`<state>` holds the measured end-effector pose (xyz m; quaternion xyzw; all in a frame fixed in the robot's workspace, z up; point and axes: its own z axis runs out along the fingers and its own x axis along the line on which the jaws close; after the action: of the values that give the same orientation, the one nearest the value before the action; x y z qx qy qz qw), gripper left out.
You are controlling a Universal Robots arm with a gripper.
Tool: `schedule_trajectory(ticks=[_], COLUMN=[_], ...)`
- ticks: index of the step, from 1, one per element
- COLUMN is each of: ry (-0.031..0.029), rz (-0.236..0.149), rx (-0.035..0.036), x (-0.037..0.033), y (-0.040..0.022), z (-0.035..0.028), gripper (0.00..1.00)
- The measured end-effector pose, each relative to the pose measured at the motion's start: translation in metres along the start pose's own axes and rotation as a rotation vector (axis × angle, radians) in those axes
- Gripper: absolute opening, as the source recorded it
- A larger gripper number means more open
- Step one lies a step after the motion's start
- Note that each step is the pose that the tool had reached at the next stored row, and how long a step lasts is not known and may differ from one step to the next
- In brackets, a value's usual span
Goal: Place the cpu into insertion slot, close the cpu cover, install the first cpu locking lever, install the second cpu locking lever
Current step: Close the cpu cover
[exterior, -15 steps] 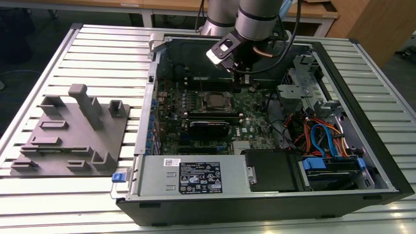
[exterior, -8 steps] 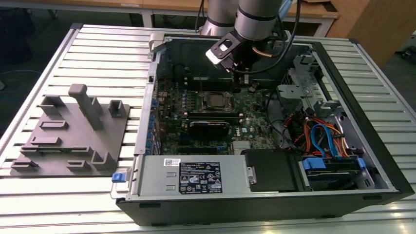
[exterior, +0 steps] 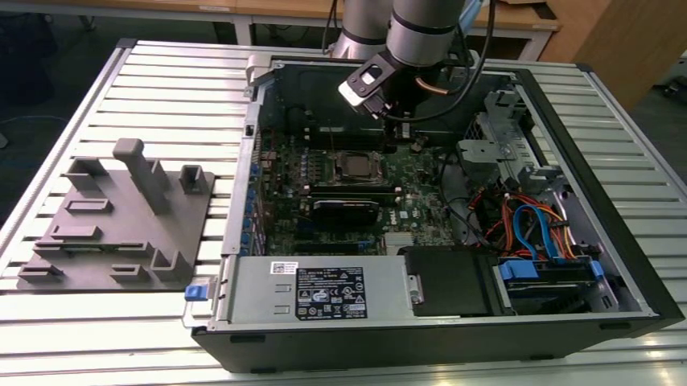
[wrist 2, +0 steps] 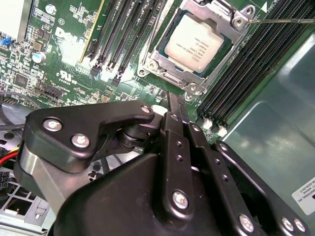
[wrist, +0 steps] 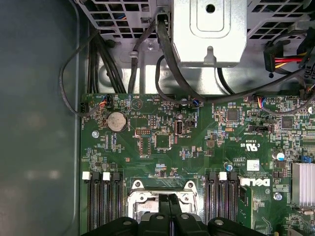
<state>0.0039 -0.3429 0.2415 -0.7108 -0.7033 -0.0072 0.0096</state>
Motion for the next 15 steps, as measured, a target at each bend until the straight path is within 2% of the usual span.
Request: schedule_trajectory(ticks=[10,15], ry=[-0.0005,-0.0004], rz=[0.0,0.0], rx=[0.0,0.0], x=[-0.0001,-0.0002], y=[-0.0019,-0.0089], z=[0.001,0.002], gripper=[0.1,0.1])
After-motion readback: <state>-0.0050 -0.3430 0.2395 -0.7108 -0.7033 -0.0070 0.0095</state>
